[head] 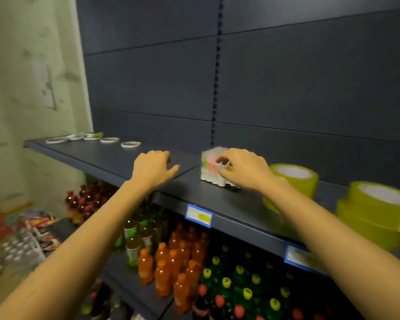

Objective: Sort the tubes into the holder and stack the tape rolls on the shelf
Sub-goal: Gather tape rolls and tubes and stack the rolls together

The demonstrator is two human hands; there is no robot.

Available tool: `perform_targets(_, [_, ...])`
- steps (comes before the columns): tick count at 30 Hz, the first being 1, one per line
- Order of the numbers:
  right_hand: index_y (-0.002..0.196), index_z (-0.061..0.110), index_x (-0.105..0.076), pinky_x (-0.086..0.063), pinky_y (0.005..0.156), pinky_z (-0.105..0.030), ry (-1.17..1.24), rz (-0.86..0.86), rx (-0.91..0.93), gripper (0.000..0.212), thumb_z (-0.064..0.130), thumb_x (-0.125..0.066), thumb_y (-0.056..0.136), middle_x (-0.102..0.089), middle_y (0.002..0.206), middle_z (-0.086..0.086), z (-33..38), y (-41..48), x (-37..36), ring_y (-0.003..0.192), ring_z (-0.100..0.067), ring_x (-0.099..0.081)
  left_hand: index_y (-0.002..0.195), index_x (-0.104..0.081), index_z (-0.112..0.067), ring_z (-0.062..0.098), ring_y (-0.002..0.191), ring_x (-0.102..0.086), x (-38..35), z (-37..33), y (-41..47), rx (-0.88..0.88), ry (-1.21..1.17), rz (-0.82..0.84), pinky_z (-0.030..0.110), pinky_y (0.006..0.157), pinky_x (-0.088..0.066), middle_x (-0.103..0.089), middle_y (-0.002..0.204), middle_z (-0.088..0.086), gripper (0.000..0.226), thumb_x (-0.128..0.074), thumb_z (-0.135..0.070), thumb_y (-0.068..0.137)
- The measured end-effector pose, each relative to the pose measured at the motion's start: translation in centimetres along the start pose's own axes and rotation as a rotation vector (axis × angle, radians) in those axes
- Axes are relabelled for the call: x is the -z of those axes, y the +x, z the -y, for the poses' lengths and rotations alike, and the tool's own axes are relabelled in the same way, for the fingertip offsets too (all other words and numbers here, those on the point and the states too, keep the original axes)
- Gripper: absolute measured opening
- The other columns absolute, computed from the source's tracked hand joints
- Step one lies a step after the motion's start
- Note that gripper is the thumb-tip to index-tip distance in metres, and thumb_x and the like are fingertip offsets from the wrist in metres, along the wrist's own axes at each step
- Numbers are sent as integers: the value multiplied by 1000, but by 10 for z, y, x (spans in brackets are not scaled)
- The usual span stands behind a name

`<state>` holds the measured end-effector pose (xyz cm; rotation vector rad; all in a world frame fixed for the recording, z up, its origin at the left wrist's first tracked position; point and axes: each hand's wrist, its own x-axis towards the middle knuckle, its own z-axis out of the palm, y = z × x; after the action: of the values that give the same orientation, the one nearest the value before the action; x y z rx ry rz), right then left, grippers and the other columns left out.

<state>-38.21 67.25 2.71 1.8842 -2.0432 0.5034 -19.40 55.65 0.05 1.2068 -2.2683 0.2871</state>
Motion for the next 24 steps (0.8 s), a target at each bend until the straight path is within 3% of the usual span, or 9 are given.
perform_targets(5, [125,24,-55,-49,89,-37,78,86,109,34,33,-51,92,-59,121,2,72,59,-43,109,-20,-56,113,-59,-14,26,105,-59,4,101,-1,71,85,30,35,85,-43,-64,117,7,41,-46,-47,91])
perform_targets(8, [126,26,-53,-47,82,-34,91,100,111,34,35,-49,93,-58,121,5,116,94,-68,110,-19,-55,114,-59,-16,25,105,-59,7,158,2,78,128,31,35,84,-44,-64,116,6,42,-46,-49,91])
perform_targets(13, [124,26,-55,-46,83,-34,128,81,91,32,34,-50,93,-58,122,5,180,150,-105,111,-18,-54,114,-59,-16,24,106,-59,12,248,14,81,164,57,35,83,-45,-64,116,5,43,-46,-49,91])
perform_targets(24, [121,28,-58,-45,84,-35,91,177,11,30,35,-50,93,-59,122,3,263,261,-176,111,-21,-55,109,-60,-16,23,99,-61,-16,381,45,117,110,68,35,77,-49,-66,110,4,41,-43,-49,91])
